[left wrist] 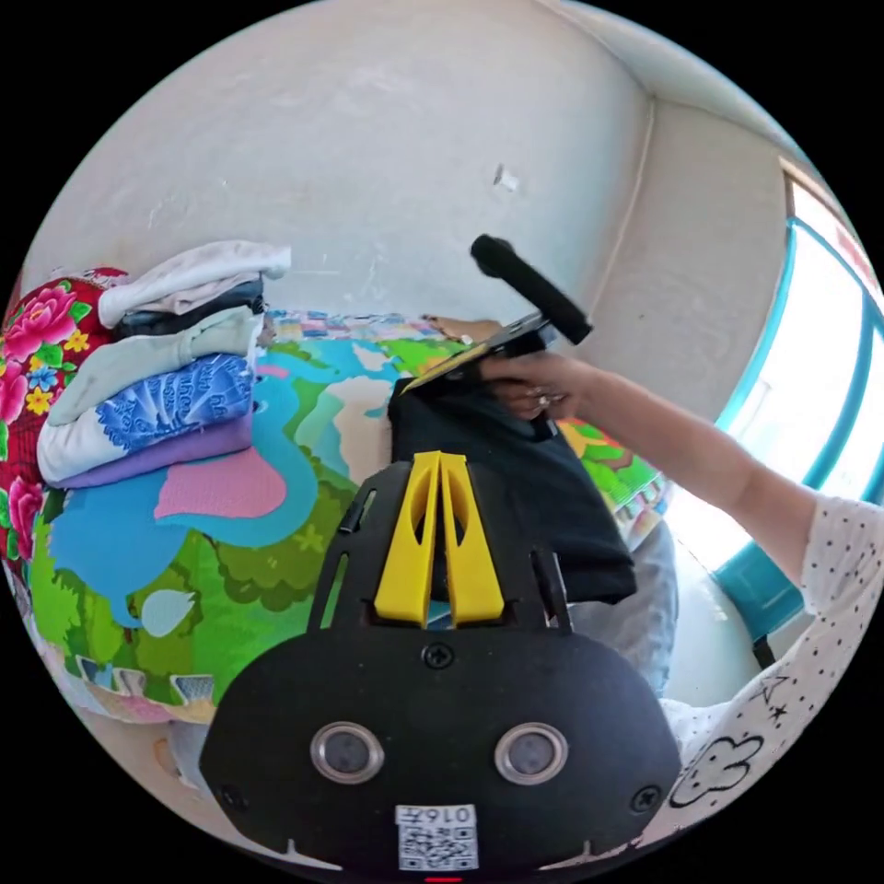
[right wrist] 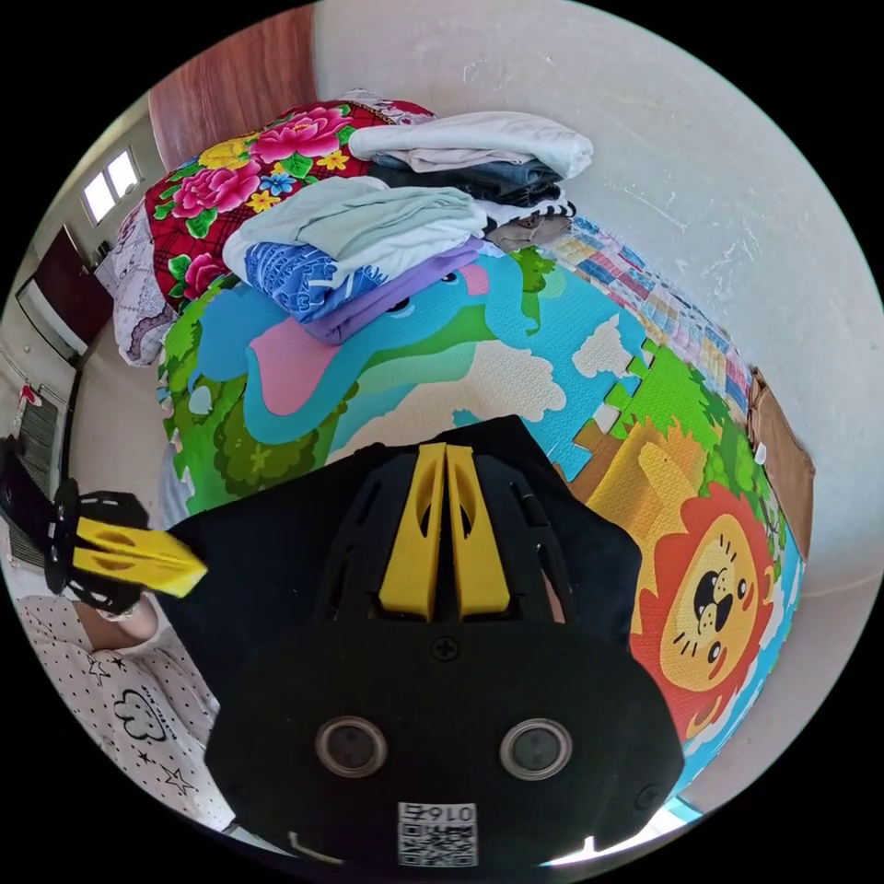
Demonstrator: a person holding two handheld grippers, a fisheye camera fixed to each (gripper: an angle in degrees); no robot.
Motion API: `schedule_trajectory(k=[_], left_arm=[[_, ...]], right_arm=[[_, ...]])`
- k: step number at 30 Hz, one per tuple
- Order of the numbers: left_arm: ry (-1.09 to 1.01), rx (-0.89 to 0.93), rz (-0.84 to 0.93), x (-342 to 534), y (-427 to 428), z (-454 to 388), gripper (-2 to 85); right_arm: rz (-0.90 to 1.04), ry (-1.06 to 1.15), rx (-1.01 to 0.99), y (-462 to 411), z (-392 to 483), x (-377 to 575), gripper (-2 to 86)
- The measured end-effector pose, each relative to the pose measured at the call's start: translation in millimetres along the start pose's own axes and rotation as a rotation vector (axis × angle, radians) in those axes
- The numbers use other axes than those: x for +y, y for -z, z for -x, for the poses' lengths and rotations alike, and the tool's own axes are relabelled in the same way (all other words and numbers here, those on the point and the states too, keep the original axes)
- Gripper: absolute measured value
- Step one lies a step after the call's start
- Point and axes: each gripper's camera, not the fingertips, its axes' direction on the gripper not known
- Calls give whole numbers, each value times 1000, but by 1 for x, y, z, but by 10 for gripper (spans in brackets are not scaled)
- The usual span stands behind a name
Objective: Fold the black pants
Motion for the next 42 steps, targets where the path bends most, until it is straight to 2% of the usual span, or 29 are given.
schedule_trajectory(k=[9, 15, 17, 18, 20, 23, 26, 28, 31, 33, 35, 39, 42], left_arm=[[60, 63, -29, 13, -10, 18, -10], [74, 76, -56, 13, -12, 14, -10], [73, 85, -48, 9, -10, 13, -10], [68, 90, -42, 7, -8, 12, -10], [61, 110, -39, 3, -3, 9, -10], [78, 158, -65, -5, 12, 1, -10], [-16, 279, -115, -10, 25, -29, -10], [-99, 359, -67, -13, 17, -56, -10], [-247, 468, 29, -10, -8, -104, -10], [-296, 439, 112, -2, -25, -128, -10], [-307, 374, 146, 6, -32, -135, -10], [-278, 354, 208, 21, -45, -127, -9], [-230, 396, 192, 26, -44, -116, -9]], right_arm=[[3, -18, -112, -26, -42, 14, -5], [-1, 12, -79, -33, -58, 34, -5], [-5, 53, -39, -11, -67, 45, -5], [-39, 41, -41, 0, -71, 51, -5], [-256, 8, -132, 49, -89, 89, -4], [-399, -19, -178, 78, -110, 149, -3], [-337, -9, -113, 69, -125, 198, -2], [-284, -15, -37, 59, -136, 224, 0], [-315, -133, 79, 52, -174, 261, 3], [-327, -237, 39, 52, -211, 278, 8], [-339, -332, -82, 51, -261, 298, 33], [-341, -393, -267, 42, -326, 322, 72], [-242, -377, -443, 20, -371, 330, 84]])
